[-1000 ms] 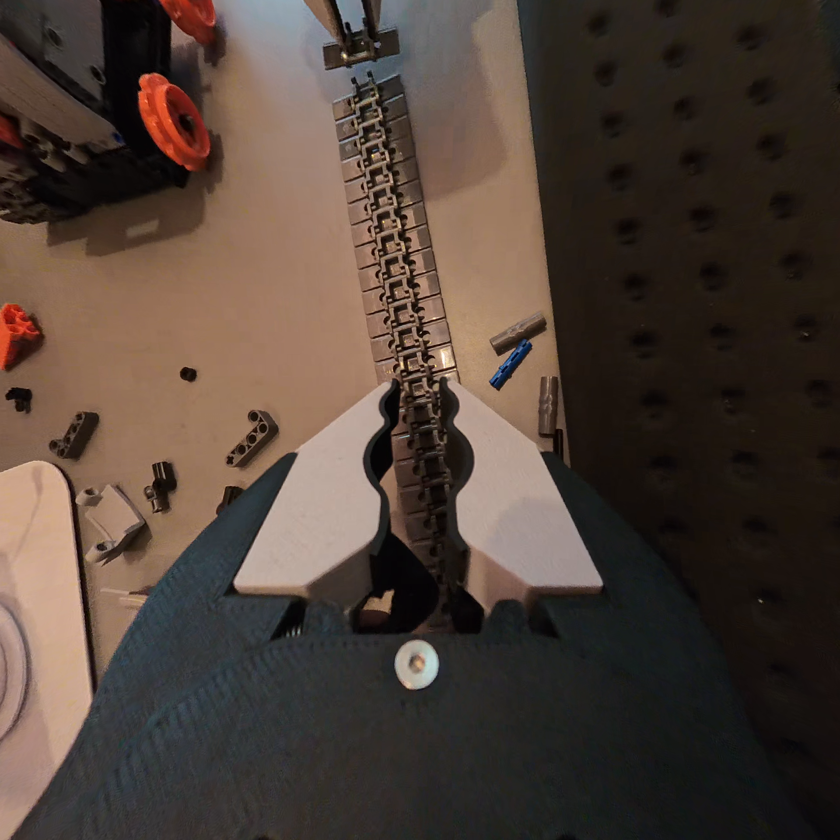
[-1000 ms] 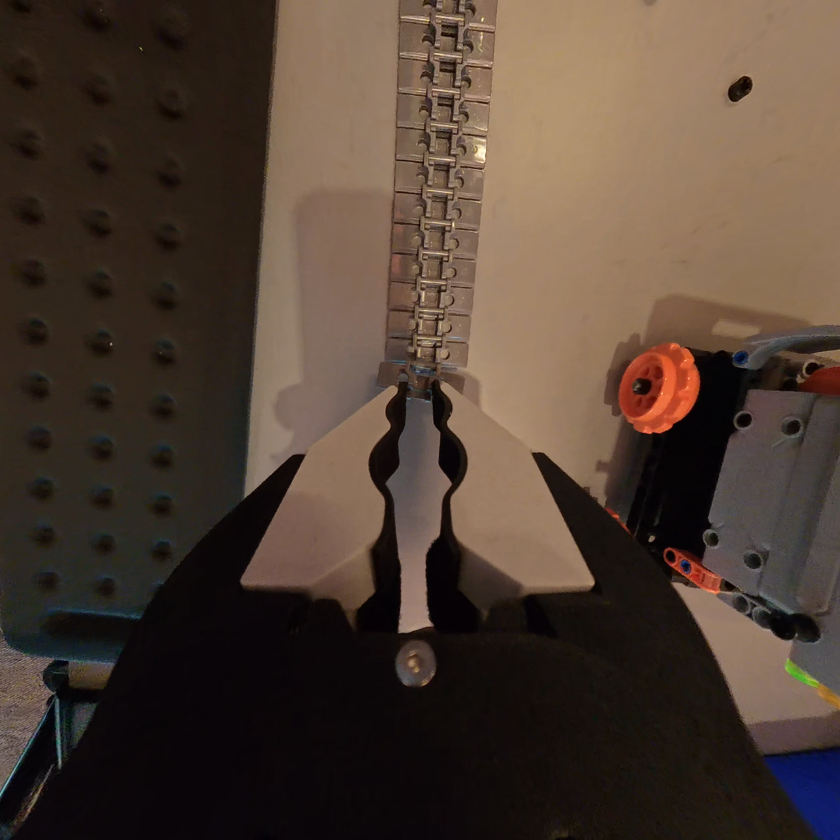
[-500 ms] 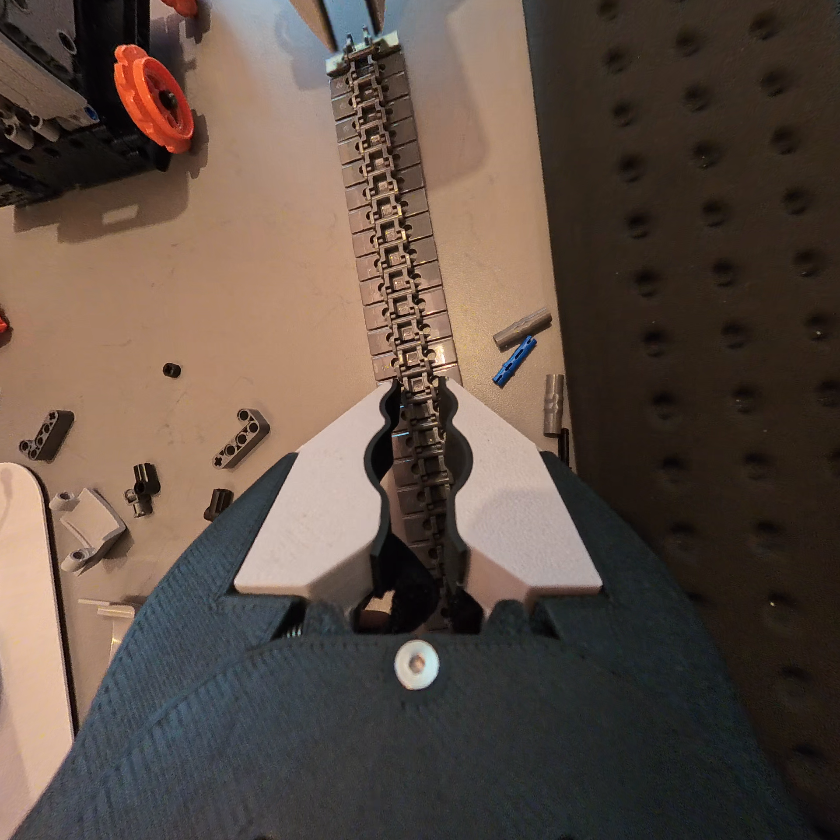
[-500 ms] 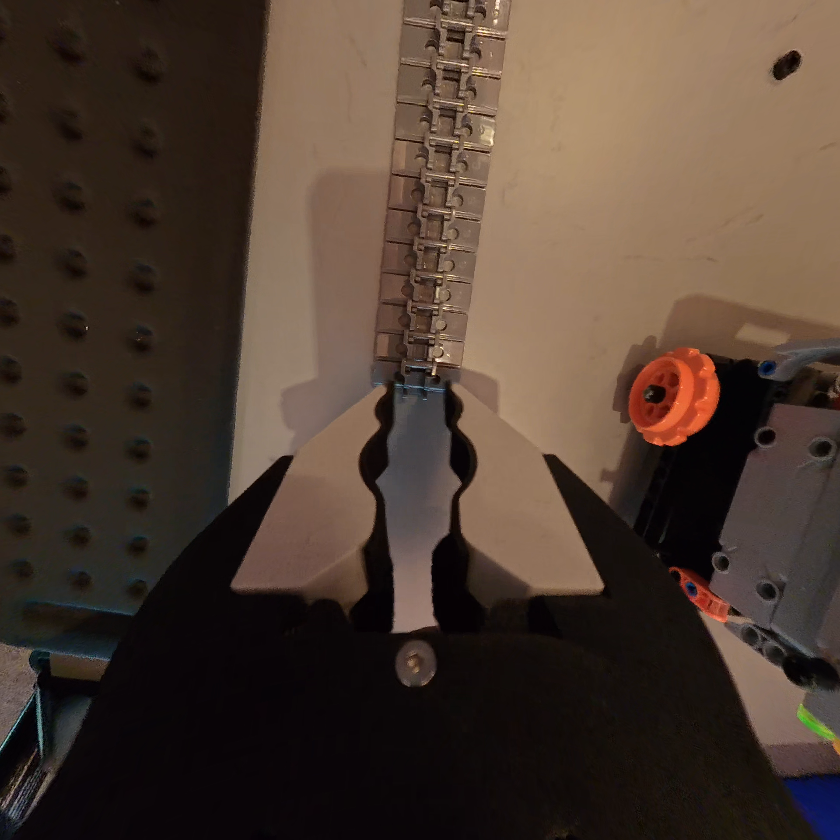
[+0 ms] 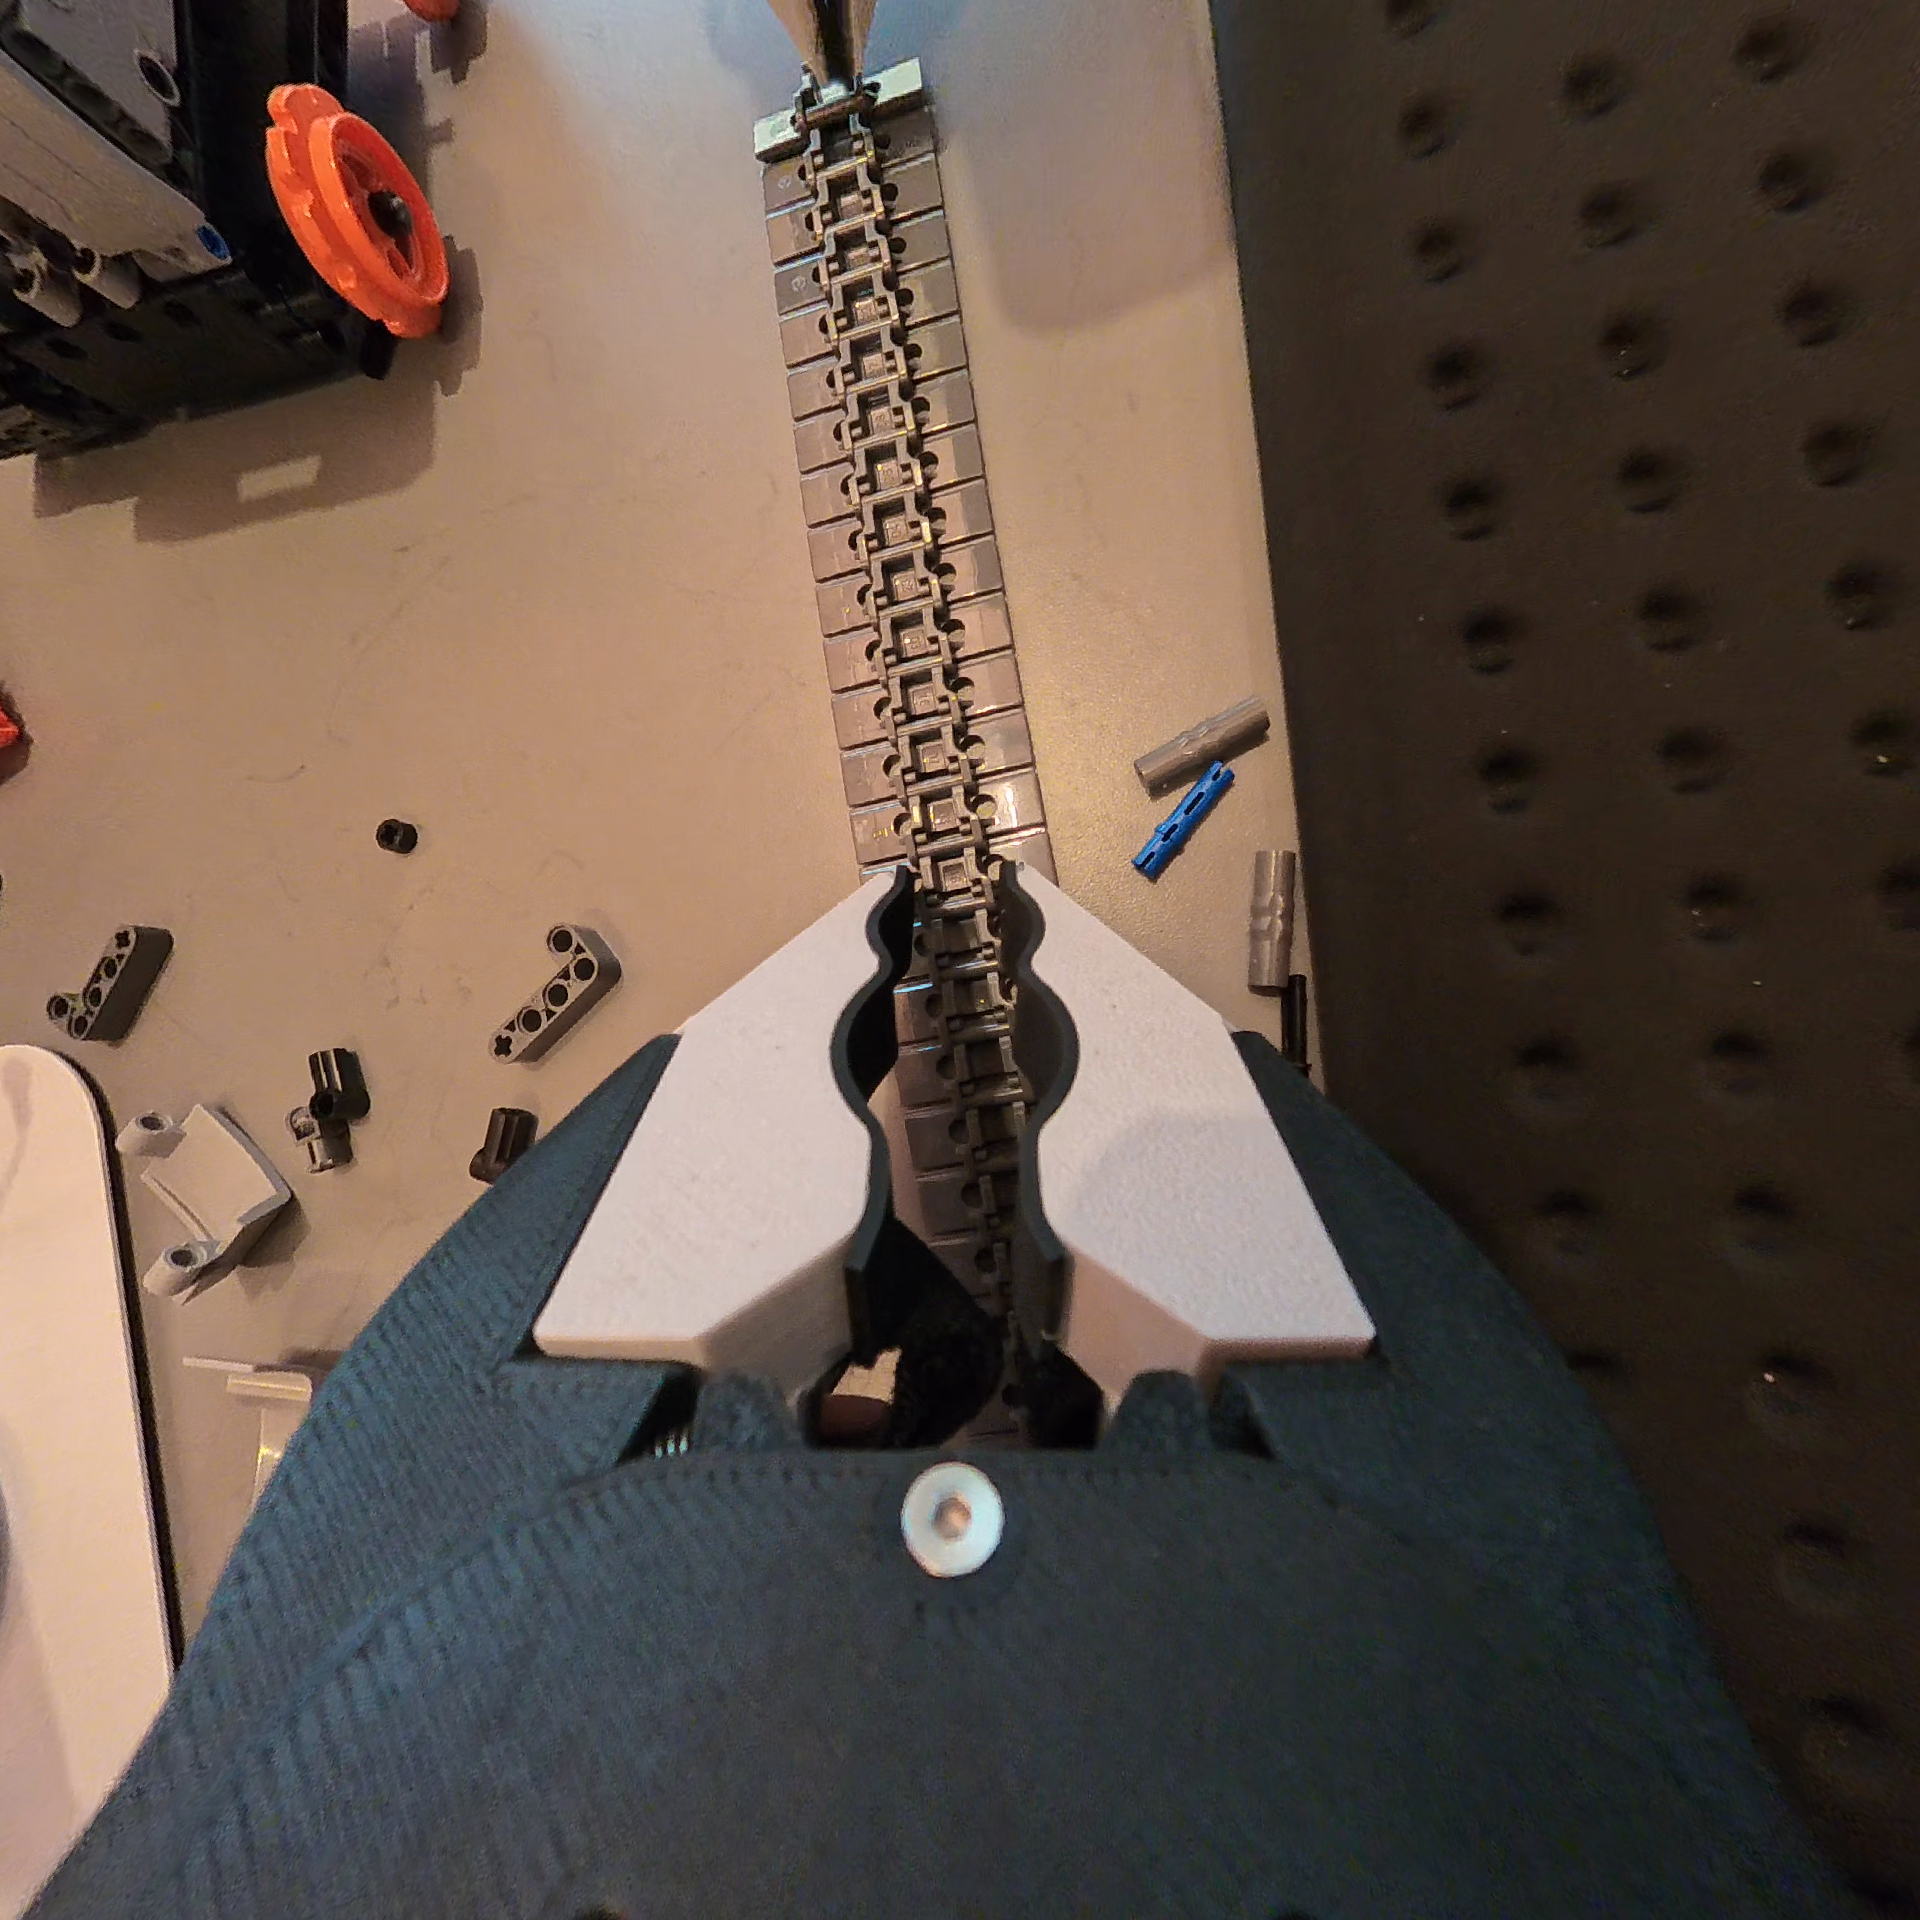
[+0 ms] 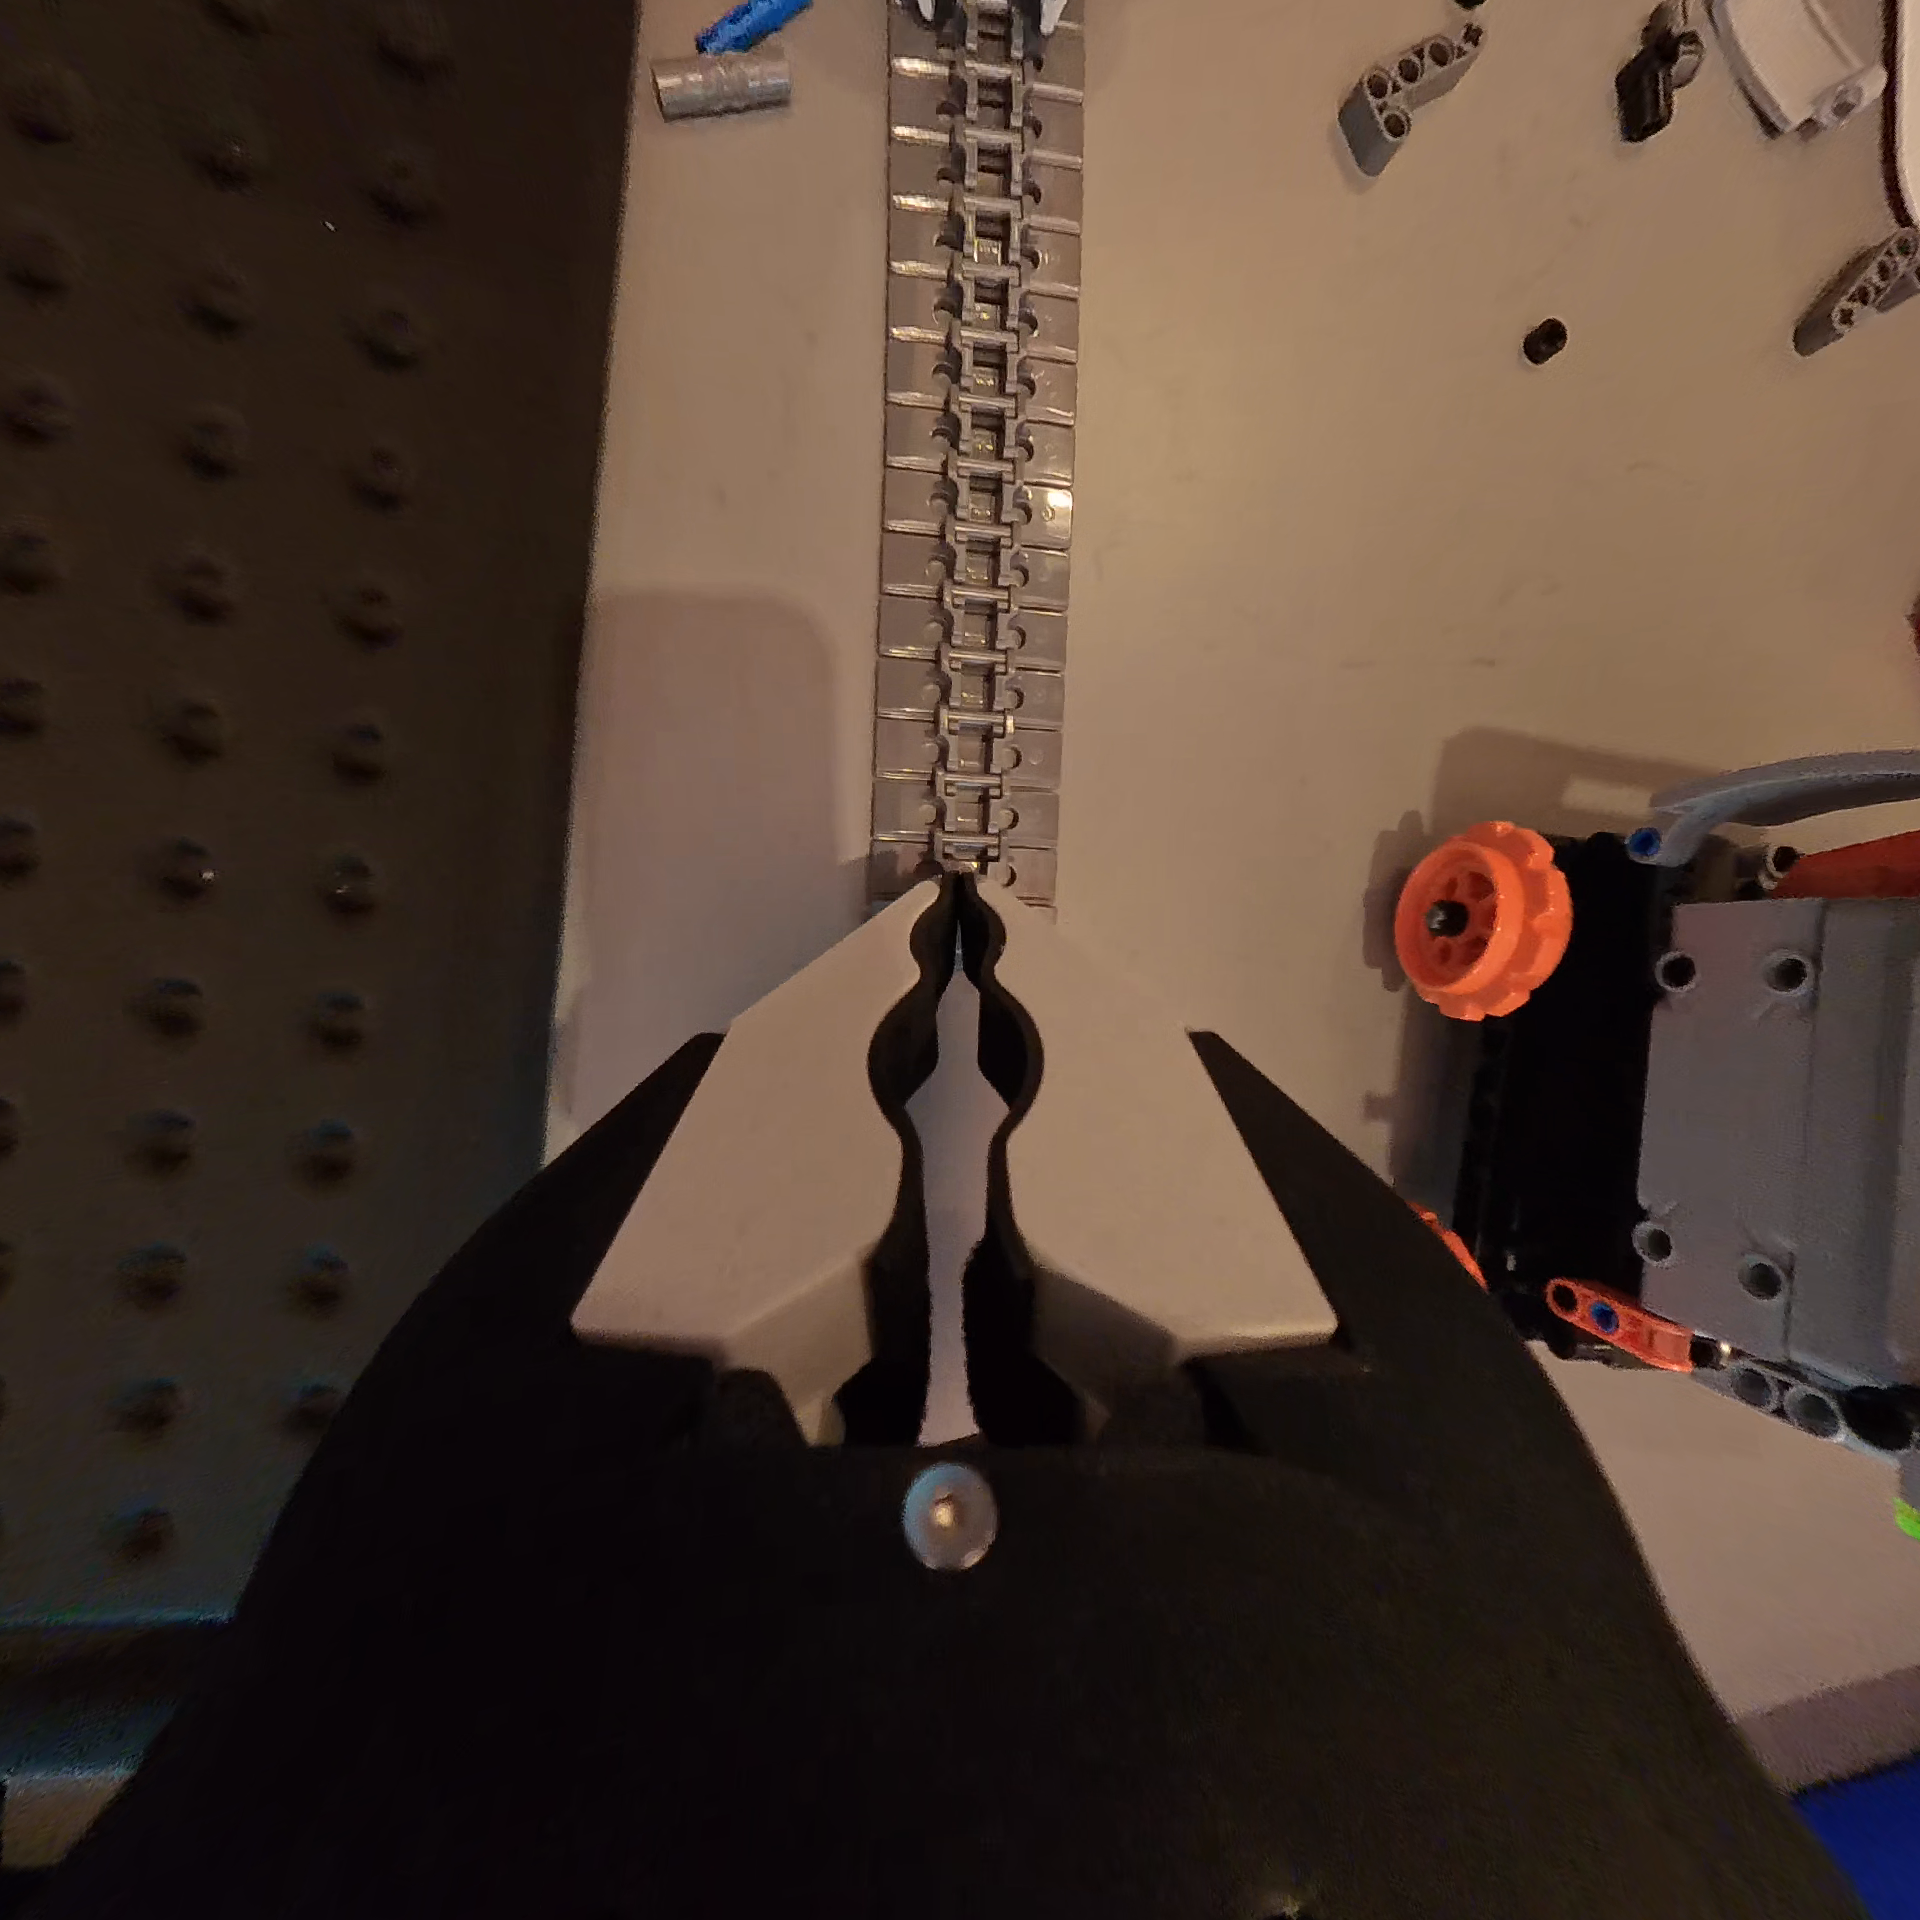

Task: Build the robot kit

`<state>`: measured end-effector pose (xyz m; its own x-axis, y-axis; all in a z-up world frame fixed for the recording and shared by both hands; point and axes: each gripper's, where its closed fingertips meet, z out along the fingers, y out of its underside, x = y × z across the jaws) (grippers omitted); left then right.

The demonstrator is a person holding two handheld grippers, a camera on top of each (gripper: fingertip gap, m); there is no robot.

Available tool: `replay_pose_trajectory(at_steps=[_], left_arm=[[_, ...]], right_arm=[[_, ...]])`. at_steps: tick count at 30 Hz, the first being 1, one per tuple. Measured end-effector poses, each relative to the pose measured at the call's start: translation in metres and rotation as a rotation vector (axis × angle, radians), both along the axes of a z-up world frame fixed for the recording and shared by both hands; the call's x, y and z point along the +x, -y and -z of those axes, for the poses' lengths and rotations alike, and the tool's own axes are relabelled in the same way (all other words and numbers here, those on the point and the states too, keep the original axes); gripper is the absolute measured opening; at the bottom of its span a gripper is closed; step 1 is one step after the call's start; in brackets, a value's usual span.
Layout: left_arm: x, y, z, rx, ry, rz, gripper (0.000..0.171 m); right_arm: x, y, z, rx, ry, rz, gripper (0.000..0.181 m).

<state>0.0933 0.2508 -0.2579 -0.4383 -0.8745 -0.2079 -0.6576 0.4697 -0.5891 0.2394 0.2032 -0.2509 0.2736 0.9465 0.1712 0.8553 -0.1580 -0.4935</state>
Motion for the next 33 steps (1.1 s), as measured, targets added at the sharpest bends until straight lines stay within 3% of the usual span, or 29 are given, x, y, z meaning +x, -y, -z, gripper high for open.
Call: replay_pose_trajectory(at_steps=[14, 26, 33], left_arm=[[-0.0002, 0.0011, 0.0006, -0.02, -0.01, -0.001, 0.013], [-0.0007, 0.0007, 0.0005, -0.012, -0.012, -0.011, 0.013], [-0.0013, 0.0008, 0.0006, -0.001, -0.012, -0.015, 0.013]], right_arm=[[-0.0027, 0.0009, 0.006, -0.094, 0.087, -0.014, 0.0], [-0.0026, 0.0011, 0.0072, -0.199, 0.397, -0.102, 0.0], [-0.0043, 0.0012, 0.0087, -0.299, 0.384, -0.086, 0.0]])
